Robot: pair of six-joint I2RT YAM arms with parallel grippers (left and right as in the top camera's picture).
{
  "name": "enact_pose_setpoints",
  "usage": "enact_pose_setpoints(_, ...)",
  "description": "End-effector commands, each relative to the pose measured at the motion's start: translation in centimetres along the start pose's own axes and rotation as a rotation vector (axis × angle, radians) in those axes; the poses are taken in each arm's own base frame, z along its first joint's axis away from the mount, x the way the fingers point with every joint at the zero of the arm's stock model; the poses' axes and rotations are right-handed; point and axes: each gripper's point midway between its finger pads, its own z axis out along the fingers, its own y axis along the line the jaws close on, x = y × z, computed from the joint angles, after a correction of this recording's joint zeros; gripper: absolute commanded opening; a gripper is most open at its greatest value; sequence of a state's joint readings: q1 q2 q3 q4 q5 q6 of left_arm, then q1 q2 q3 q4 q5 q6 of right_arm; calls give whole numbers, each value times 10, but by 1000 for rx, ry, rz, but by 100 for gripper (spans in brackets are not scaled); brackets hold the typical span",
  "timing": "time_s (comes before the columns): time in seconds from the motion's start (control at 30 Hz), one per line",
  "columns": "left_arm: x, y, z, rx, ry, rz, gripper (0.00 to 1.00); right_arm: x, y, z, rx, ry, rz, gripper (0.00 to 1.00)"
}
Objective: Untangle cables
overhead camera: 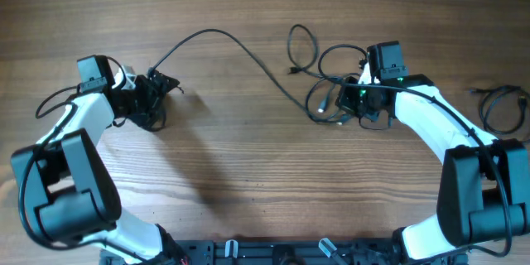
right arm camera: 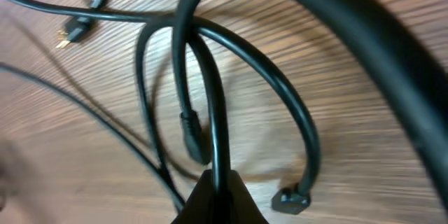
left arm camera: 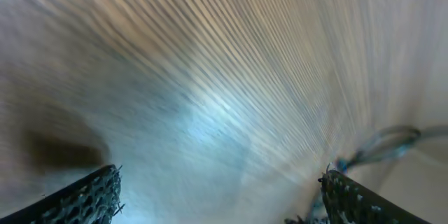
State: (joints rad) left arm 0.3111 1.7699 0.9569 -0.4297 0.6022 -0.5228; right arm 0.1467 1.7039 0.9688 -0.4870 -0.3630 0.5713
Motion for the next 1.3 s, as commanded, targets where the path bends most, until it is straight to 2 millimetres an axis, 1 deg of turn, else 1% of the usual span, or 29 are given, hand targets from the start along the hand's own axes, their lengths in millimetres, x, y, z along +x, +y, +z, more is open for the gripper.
enact_pose_setpoints(0.0,10,-34,-32,88,-26,100,94,12,16,3,-90,62,-16,4)
enact_pose_setpoints(0.07,15,-41,-34,85,-28,116,94,16,19,5,-90,71,-9,4)
enact_pose_setpoints(0.17,19,-35,-22,-31,-64,88,98,24,27,8,-95,88,-9,4)
enact_pose_setpoints(0.23,28,-38,-12,-93,-77,128,99,30,36,11,-101,94,-22,4)
enact_pose_setpoints(0.3,33,-35,-8,-183,-100,164,99,33,43,13,-111,93,-45,4)
enact_pose_setpoints(0.33,35,-31,-11,-247,-112,173,99,34,46,13,-116,92,-54,4)
enact_pose_setpoints(0.37,35,-26,-19,-341,-128,182,99,35,48,14,-117,89,-63,4)
enact_pose_setpoints(0.4,33,-23,-33,-438,-149,191,99,35,49,14,-117,89,-64,4)
enact_pose_setpoints(0.43,33,-24,-43,-486,-156,196,99,35,49,14,-117,89,-64,4)
enact_pose_setpoints(0.47,34,-30,-54,-509,-145,214,100,35,48,14,-117,88,-64,4)
enact_pose_setpoints(0.5,35,-38,-60,-501,-126,230,100,35,49,14,-118,89,-64,4)
enact_pose_setpoints(0.57,41,-62,-64,-416,-69,296,100,35,48,14,-117,89,-64,4)
enact_pose_setpoints(0.6,41,-78,-65,-362,-66,315,100,35,49,14,-117,89,-65,4)
enact_pose_setpoints(0.63,34,-83,-68,-355,-98,317,100,35,49,14,-117,89,-65,4)
enact_pose_setpoints(0.67,15,-84,-72,-391,-195,327,100,35,48,14,-117,89,-67,4)
enact_pose_setpoints(0.7,4,-84,-76,-416,-250,333,100,35,48,14,-116,88,-67,4)
enact_pose_setpoints(0.73,-3,-85,-76,-420,-287,314,100,34,48,14,-115,86,-67,4)
enact_pose_setpoints(0.77,-2,-89,-74,-388,-289,265,100,34,48,14,-111,83,-67,4)
enact_pose_setpoints(0.8,6,-96,-68,-333,-259,205,99,33,46,15,-104,77,-68,4)
enact_pose_setpoints(0.83,14,-104,-63,-288,-228,183,96,32,46,15,-100,74,-67,4)
enact_pose_setpoints(0.87,20,-111,-57,-257,-213,181,95,32,46,15,-102,73,-68,4)
enact_pose_setpoints(0.9,26,-117,-48,-239,-210,183,91,32,46,15,-102,73,-68,4)
enact_pose_setpoints(0.97,39,-120,-29,-227,-190,167,67,32,46,15,-102,73,-68,5)
enact_pose_setpoints(1.03,60,-120,-3,-238,-145,175,47,32,46,15,-102,73,-68,4)
enact_pose_setpoints(1.13,86,-121,33,-263,-89,205,32,32,46,15,-103,71,-69,4)
enact_pose_setpoints(1.17,94,-119,44,-275,-73,212,31,31,47,15,-104,70,-70,4)
enact_pose_setpoints(1.27,115,-113,75,-308,-34,200,32,31,47,15,-104,69,-70,4)
